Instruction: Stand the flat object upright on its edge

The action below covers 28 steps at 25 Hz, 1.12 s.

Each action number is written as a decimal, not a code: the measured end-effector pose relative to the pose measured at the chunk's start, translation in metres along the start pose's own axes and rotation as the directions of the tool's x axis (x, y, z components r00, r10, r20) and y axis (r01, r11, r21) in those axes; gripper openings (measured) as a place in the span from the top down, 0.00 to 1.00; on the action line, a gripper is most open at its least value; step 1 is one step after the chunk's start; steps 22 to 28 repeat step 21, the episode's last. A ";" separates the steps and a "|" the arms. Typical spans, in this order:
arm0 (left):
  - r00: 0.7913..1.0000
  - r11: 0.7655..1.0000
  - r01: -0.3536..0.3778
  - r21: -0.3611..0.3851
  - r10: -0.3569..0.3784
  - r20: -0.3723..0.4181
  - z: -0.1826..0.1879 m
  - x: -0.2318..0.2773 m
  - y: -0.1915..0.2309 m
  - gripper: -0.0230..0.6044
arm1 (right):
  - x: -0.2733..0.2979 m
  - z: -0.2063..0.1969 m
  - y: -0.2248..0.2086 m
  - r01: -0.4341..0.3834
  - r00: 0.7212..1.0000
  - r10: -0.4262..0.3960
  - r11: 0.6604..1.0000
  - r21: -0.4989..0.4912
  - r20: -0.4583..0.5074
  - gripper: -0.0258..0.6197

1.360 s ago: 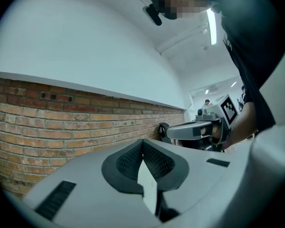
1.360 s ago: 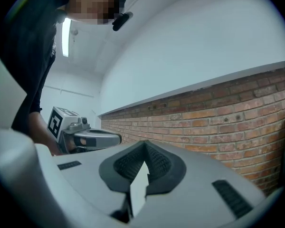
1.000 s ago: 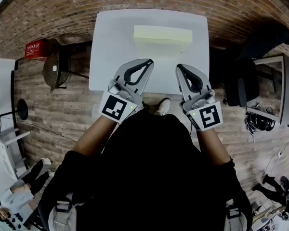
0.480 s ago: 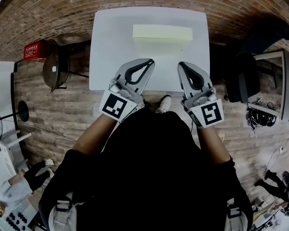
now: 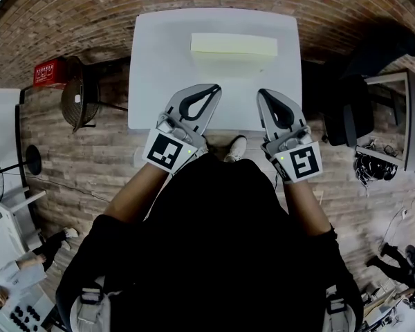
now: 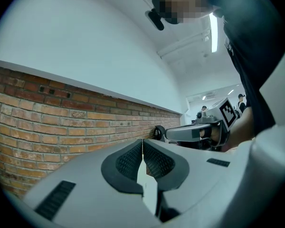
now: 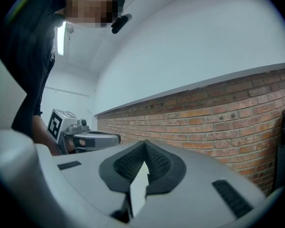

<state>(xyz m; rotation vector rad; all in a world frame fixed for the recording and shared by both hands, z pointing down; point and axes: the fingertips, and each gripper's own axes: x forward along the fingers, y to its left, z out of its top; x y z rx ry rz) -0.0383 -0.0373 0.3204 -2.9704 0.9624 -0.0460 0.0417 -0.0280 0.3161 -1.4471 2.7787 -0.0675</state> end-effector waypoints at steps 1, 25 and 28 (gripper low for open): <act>1.000 1.000 -0.001 -0.001 0.001 -0.002 -0.001 0.000 0.000 0.93 | 0.000 0.000 0.000 0.000 1.000 0.000 1.000 0.000 0.001 0.95; 1.000 1.000 -0.015 -0.009 0.015 -0.018 -0.008 -0.008 0.000 0.93 | -0.001 -0.005 0.007 -0.008 1.000 0.008 1.000 -0.004 -0.013 0.95; 1.000 1.000 -0.015 -0.009 0.015 -0.018 -0.008 -0.008 0.000 0.93 | -0.001 -0.005 0.007 -0.008 1.000 0.008 1.000 -0.004 -0.013 0.95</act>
